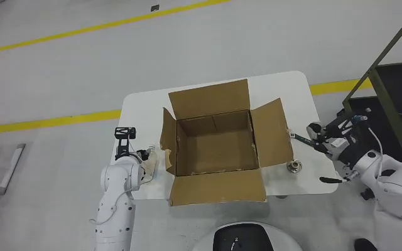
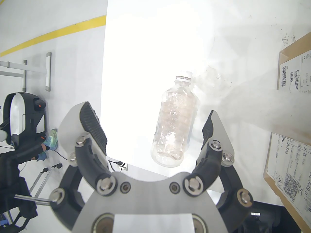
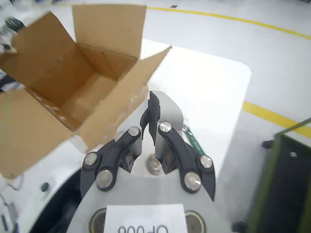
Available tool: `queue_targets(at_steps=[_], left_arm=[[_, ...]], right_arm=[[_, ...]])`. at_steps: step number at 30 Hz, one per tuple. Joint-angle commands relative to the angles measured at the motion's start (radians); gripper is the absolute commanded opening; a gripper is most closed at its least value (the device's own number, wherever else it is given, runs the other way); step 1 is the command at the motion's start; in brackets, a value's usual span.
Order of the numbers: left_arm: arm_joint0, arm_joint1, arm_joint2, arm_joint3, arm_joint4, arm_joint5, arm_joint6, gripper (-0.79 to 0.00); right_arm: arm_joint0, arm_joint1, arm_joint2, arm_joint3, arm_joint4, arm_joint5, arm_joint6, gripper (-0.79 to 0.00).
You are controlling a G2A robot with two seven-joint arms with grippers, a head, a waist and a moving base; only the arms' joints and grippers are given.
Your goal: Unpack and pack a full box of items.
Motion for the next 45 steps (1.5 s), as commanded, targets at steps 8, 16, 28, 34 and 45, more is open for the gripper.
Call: queue_targets(at_steps=[8, 16, 28, 34, 45], left_arm=[[0.0, 0.0, 0.0, 0.0, 0.0, 0.0, 0.0, 0.0], [0.0, 0.0, 0.0, 0.0, 0.0, 0.0, 0.0, 0.0], [0.0, 0.0, 0.0, 0.0, 0.0, 0.0, 0.0, 0.0], [0.0, 0.0, 0.0, 0.0, 0.0, 0.0, 0.0, 0.0], [0.0, 0.0, 0.0, 0.0, 0.0, 0.0, 0.0, 0.0]], right_arm=[[0.011, 0.013, 0.019, 0.024, -0.105, -0.047, -0.008, -0.785], [0.098, 0.043, -0.091, 0.038, -0.58, -0.101, -0.011, -0.785], [0.389, 0.096, -0.236, 0.443, -0.918, -0.29, -0.077, -0.785], [0.413, 0.105, -0.263, 0.497, -0.94, -0.294, -0.123, -0.785], [0.395, 0.107, -0.295, 0.487, -0.96, -0.282, -0.105, -0.785]])
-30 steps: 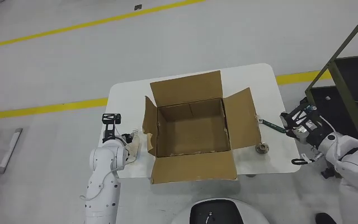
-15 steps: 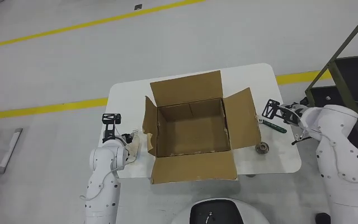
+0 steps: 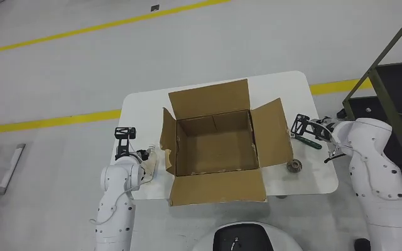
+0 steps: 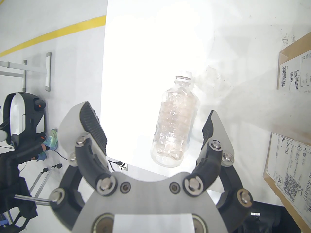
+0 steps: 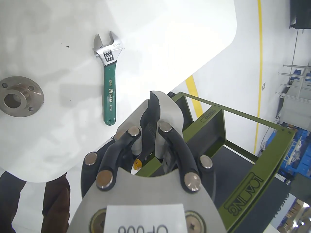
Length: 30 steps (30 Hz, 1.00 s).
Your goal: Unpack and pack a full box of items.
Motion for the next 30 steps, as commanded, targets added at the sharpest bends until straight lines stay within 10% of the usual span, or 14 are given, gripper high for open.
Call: queue_targets(at_steps=[1, 2, 5, 30], left_arm=[[0.0, 0.0, 0.0, 0.0, 0.0, 0.0, 0.0, 0.0], [0.0, 0.0, 0.0, 0.0, 0.0, 0.0, 0.0, 0.0], [0.0, 0.0, 0.0, 0.0, 0.0, 0.0, 0.0, 0.0], [0.0, 0.0, 0.0, 0.0, 0.0, 0.0, 0.0, 0.0]], right_arm=[[0.001, 0.0, -0.009, 0.003, 0.012, -0.014, 0.018, -0.727], [0.003, 0.0, -0.018, 0.011, 0.023, -0.023, 0.033, -0.554], [0.016, -0.004, -0.028, 0.036, 0.083, -0.023, 0.063, -0.465], [0.144, 0.01, -0.138, 0.299, 0.138, 0.004, 0.159, -0.446]])
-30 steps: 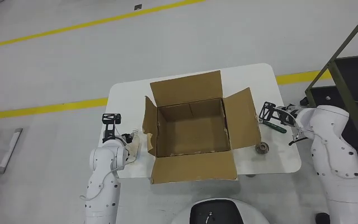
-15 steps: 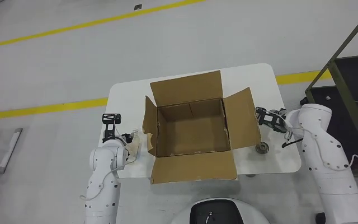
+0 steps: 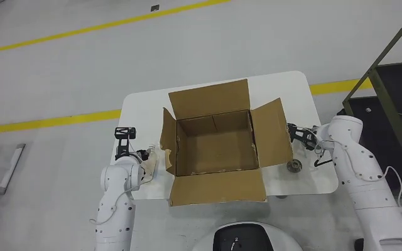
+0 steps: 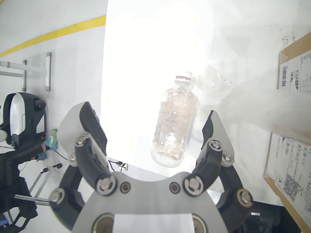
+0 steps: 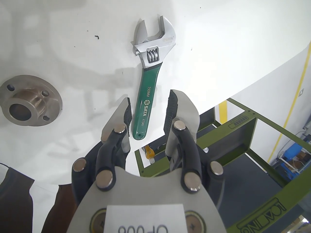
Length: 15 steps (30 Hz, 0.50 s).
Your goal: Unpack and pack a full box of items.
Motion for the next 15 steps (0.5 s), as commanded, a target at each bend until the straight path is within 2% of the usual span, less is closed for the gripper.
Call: queue_targets(at_steps=[1, 15], left_arm=[[0.0, 0.0, 0.0, 0.0, 0.0, 0.0, 0.0, 0.0], [0.0, 0.0, 0.0, 0.0, 0.0, 0.0, 0.0, 0.0]], right_arm=[[0.003, 0.001, -0.004, 0.008, 0.005, 0.004, -0.002, -0.453], [0.033, 0.011, -0.027, 0.066, 0.029, 0.014, -0.006, -0.499]])
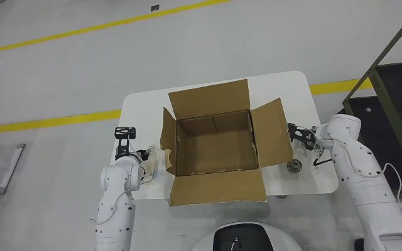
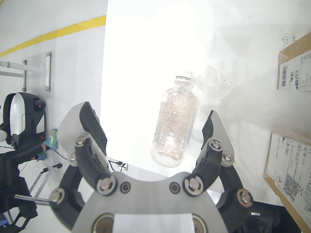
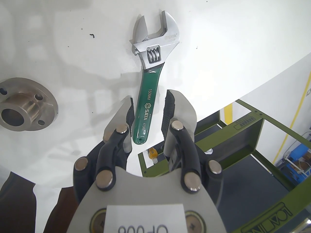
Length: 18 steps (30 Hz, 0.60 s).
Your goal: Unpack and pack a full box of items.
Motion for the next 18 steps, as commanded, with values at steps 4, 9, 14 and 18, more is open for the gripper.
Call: queue_targets(at_steps=[4, 9, 14, 18], left_arm=[[0.0, 0.0, 0.0, 0.0, 0.0, 0.0, 0.0, 0.0], [0.0, 0.0, 0.0, 0.0, 0.0, 0.0, 0.0, 0.0], [0.0, 0.0, 0.0, 0.0, 0.0, 0.0, 0.0, 0.0], [0.0, 0.0, 0.0, 0.0, 0.0, 0.0, 0.0, 0.0]], right_arm=[[0.007, 0.003, -0.011, 0.016, 0.008, 0.008, 0.0, -0.517], [0.009, 0.006, -0.021, 0.026, 0.015, 0.014, 0.003, -0.533], [0.016, 0.009, -0.029, 0.043, 0.026, 0.021, 0.003, -0.536], [0.024, 0.012, -0.034, 0.056, 0.035, 0.023, 0.003, -0.533]])
